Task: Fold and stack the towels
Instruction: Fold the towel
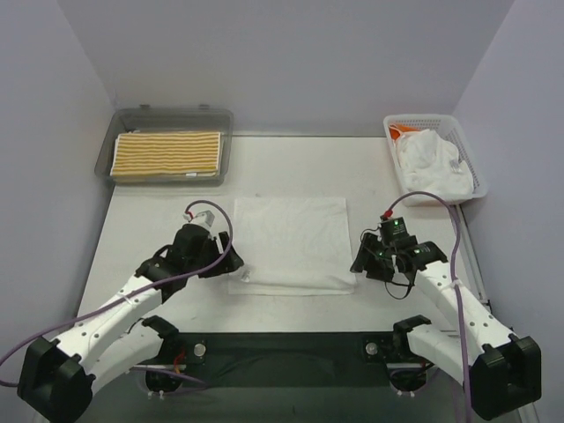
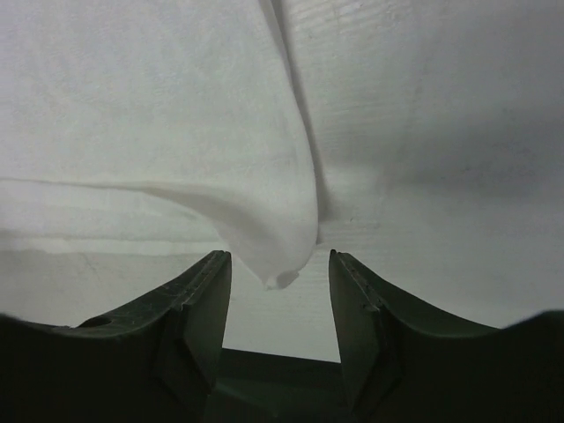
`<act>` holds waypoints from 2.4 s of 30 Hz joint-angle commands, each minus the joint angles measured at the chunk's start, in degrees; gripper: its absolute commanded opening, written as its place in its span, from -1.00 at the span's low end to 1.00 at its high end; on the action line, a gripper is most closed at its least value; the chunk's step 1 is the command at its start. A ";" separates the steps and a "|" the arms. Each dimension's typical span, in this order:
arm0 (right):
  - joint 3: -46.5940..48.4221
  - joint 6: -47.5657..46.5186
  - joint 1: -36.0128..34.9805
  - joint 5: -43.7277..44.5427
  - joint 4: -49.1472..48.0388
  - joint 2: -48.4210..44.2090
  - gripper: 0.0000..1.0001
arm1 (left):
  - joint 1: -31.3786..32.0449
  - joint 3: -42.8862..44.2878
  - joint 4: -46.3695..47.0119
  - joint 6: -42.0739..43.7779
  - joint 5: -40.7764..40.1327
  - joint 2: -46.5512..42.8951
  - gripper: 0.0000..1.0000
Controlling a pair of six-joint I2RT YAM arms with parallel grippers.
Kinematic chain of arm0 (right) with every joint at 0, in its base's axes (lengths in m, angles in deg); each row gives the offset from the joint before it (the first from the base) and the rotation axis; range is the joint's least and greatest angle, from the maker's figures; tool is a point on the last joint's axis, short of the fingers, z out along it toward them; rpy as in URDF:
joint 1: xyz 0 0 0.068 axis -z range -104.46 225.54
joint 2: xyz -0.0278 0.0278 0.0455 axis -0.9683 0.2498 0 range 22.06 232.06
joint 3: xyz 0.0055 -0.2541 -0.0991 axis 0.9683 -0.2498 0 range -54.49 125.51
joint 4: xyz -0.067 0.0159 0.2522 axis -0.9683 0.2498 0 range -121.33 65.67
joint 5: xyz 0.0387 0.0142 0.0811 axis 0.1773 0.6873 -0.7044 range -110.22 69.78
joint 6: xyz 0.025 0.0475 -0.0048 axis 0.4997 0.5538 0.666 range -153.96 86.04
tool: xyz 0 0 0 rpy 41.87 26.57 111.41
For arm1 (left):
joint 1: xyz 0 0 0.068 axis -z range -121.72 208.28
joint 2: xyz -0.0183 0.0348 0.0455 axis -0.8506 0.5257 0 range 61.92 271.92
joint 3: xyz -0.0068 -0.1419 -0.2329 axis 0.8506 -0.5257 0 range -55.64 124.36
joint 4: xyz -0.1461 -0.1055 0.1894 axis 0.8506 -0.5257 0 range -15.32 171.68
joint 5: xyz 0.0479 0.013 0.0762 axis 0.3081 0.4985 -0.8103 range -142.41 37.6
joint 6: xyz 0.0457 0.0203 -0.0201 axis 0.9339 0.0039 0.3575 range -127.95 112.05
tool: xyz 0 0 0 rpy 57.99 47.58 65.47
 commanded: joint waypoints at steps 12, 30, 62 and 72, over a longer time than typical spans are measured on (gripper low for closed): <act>7.93 -1.80 -3.42 -2.64 2.20 3.07 -0.24 | 0.68 4.50 -5.27 1.20 -3.01 -1.87 0.59; 5.64 -11.30 -3.51 -5.00 2.11 10.02 -0.02 | 0.86 14.69 2.20 22.92 7.70 22.04 0.39; 4.15 -14.64 -4.13 -10.99 2.29 17.14 -0.21 | 1.38 18.39 -1.75 28.11 12.72 29.26 -0.68; 4.15 -14.03 -4.57 -9.58 2.73 18.10 -0.28 | 1.30 19.26 -2.19 27.94 11.67 28.99 -0.72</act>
